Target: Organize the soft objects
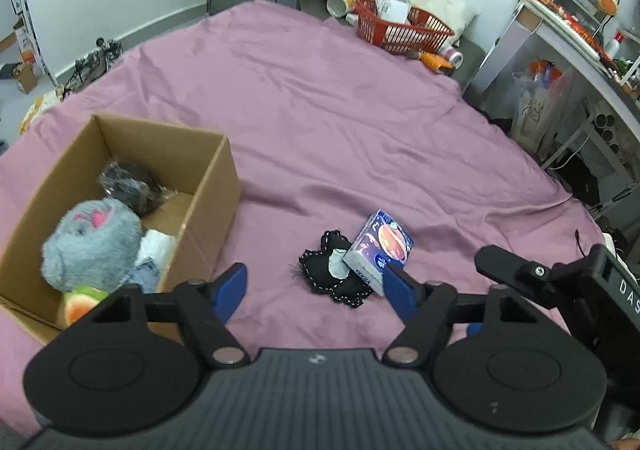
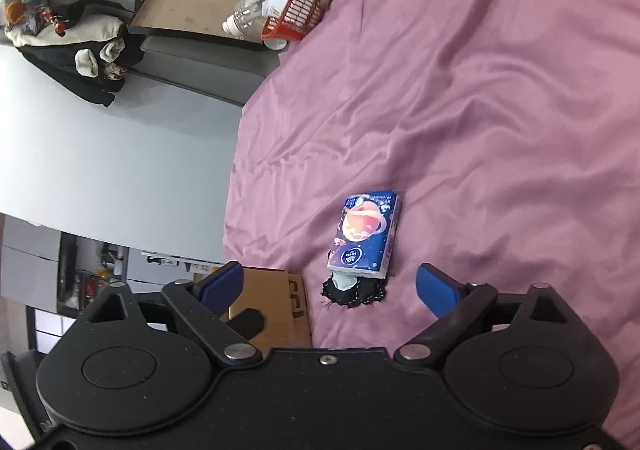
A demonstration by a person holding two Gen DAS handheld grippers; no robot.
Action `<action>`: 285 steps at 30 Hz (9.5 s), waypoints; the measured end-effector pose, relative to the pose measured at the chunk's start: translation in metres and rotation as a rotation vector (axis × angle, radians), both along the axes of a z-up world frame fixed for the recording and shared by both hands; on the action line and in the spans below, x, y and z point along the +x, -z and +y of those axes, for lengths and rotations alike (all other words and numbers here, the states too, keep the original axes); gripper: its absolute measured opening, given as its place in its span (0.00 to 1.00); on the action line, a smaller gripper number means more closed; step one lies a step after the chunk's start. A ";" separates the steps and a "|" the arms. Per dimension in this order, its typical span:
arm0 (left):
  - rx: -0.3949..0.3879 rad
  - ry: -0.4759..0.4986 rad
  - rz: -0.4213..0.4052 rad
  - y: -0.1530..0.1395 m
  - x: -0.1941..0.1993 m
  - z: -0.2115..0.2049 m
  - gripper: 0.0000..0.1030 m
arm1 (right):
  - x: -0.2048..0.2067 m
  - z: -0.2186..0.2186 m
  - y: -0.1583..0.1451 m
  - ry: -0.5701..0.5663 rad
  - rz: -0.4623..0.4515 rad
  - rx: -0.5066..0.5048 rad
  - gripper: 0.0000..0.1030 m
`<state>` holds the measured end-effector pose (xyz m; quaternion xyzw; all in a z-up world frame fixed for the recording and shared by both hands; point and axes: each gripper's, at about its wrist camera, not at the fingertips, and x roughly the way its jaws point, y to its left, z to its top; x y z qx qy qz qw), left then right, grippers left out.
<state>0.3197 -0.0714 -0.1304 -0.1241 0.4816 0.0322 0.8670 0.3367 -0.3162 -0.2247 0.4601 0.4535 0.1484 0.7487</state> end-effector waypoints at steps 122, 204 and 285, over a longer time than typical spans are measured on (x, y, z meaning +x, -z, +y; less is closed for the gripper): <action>-0.153 -0.151 0.126 -0.018 -0.034 0.161 0.48 | -0.021 0.165 -0.105 -0.176 -0.192 -0.196 0.38; 0.141 0.069 -0.208 -0.155 -0.203 0.113 0.98 | -0.218 0.078 -0.226 -0.081 -0.475 -0.641 1.00; 0.175 0.079 -0.273 -0.168 -0.287 0.112 0.98 | -0.284 0.092 -0.235 -0.160 -0.488 -0.774 1.00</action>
